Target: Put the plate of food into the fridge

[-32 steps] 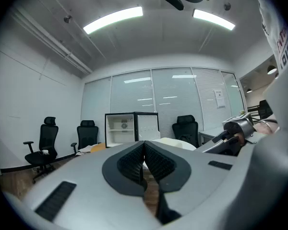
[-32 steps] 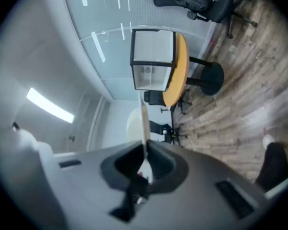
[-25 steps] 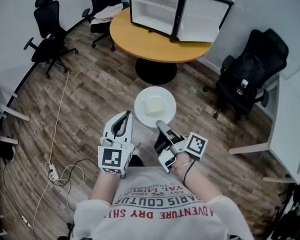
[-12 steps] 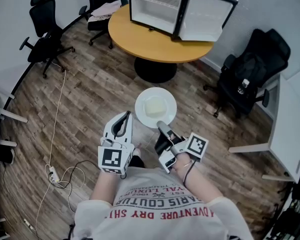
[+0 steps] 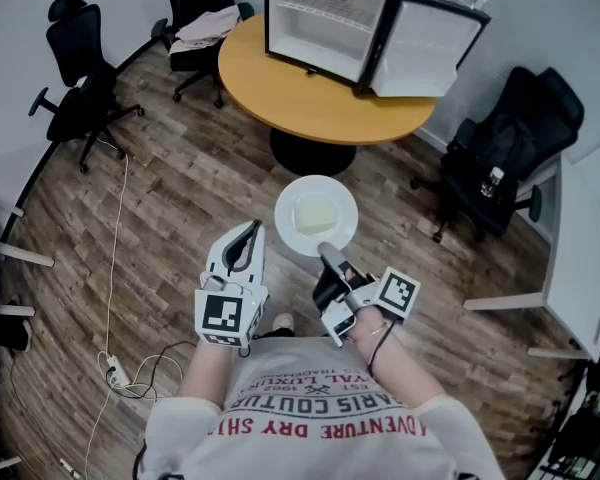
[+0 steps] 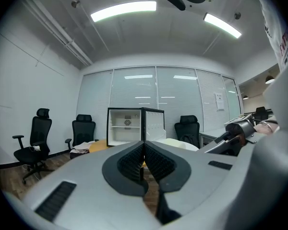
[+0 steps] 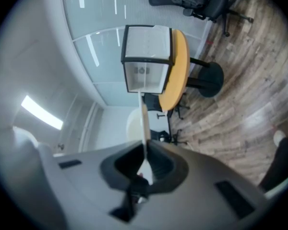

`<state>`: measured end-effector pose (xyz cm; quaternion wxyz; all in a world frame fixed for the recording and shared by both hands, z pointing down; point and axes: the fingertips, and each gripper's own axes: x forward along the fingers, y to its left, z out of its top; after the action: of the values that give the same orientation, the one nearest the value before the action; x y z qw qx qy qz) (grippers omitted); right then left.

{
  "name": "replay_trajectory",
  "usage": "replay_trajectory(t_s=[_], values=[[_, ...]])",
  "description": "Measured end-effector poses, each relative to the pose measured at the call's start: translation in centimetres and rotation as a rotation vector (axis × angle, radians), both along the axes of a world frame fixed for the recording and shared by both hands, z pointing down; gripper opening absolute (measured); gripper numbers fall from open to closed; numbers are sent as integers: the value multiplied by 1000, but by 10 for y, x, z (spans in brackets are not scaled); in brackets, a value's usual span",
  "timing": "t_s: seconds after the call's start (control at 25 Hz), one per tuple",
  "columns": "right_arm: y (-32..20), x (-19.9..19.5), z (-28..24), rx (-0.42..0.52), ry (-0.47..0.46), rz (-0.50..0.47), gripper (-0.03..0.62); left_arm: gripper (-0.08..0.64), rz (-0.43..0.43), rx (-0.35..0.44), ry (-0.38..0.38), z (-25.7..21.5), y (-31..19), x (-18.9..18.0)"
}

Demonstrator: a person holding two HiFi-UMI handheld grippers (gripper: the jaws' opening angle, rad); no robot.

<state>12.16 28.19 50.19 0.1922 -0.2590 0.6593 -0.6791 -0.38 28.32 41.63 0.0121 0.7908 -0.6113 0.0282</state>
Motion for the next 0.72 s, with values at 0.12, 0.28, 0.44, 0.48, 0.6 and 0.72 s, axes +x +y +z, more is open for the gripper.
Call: replay_trajectory(t_s=[0.12,0.28,0.44,0.48,0.6,0.72], values=[[-12,-16,1,-3,-2,4,38,29,-1,-6,12,0,-9,-16],[-28,-38,7,-19,2,-12,38,29,-20,-22,18,8,-21,-38],[-57,-54,11,-40,-10,-31,38,29,-49,-42,13,16,-45,-53],[-68,-58,12,-43,-12,-40,38,29,-59,-44,12,17,-54,-56],[-107,-71,12,-42,-20,-76,38,29,-95,-45,8,17,-89,-68],[-133,-78,13,-31,-25,-105,38,29,-125,-35,11,16,-111,-72]])
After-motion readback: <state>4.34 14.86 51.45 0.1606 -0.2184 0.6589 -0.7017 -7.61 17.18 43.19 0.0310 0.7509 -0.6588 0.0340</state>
